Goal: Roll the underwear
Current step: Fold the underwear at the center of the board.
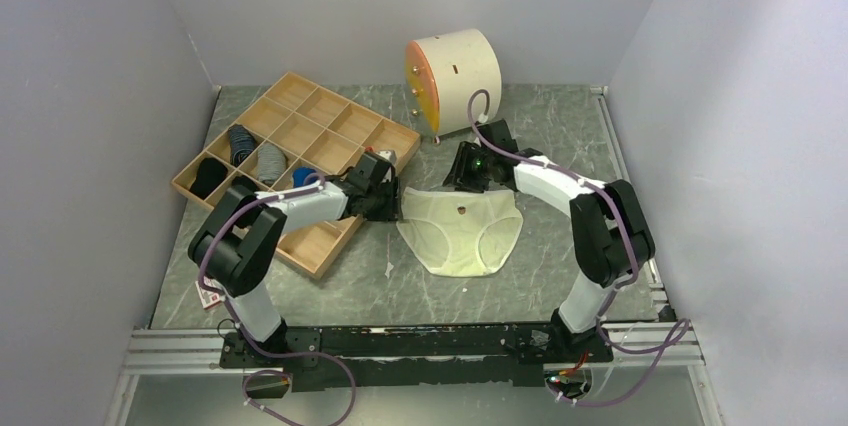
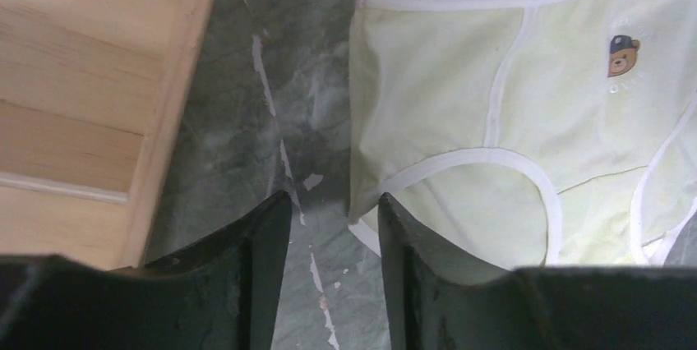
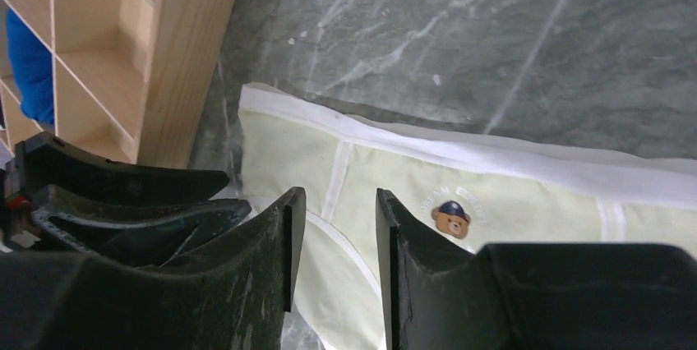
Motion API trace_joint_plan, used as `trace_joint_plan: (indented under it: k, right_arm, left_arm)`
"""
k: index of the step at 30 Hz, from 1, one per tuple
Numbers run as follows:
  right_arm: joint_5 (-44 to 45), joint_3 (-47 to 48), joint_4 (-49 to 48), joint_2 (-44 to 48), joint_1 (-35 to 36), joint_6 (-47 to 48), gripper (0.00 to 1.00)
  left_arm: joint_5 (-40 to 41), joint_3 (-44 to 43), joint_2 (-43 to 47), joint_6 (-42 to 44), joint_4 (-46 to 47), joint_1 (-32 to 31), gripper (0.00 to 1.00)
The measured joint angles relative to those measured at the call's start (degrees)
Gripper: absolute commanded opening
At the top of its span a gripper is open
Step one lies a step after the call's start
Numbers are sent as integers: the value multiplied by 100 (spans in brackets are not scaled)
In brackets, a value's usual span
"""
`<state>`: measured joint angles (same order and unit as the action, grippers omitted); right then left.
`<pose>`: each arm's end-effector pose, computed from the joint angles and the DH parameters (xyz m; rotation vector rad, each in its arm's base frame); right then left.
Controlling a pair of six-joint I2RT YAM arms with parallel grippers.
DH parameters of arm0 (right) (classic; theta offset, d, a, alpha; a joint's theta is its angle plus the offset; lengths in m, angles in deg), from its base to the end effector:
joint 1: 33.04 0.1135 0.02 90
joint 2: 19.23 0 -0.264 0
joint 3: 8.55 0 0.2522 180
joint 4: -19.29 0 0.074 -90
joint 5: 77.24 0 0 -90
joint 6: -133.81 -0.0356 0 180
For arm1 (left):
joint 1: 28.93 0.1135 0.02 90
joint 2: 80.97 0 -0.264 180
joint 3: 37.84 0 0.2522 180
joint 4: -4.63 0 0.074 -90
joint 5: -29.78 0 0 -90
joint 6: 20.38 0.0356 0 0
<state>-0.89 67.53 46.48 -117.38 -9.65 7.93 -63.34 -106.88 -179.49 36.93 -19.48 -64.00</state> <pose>0.3289 0.1514 0.1978 0.1641 2.5377 0.7307 0.2802 -0.1991 0.1623 0.0771 2.5913 -0.5339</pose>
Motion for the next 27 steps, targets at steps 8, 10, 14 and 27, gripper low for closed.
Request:
trace_joint_plan:
  k: [8, 10, 14, 27]
  right_arm:
    - [-195, 452, -31, -372, 205, -120, 41]
    - [-195, 603, -61, -516, 304, -184, 41]
    - [-192, 905, -153, -868, 516, -343, 42]
    - [61, 1853, -42, -1934, 1137, -595, 42]
  left_arm:
    - [-28, 160, -33, -216, 310, 48, 27]
    - [-52, 192, -46, -254, 402, 50, 24]
    - [-81, 236, -59, -275, 511, 50, 23]
    - [-223, 269, -66, -299, 662, 50, 30]
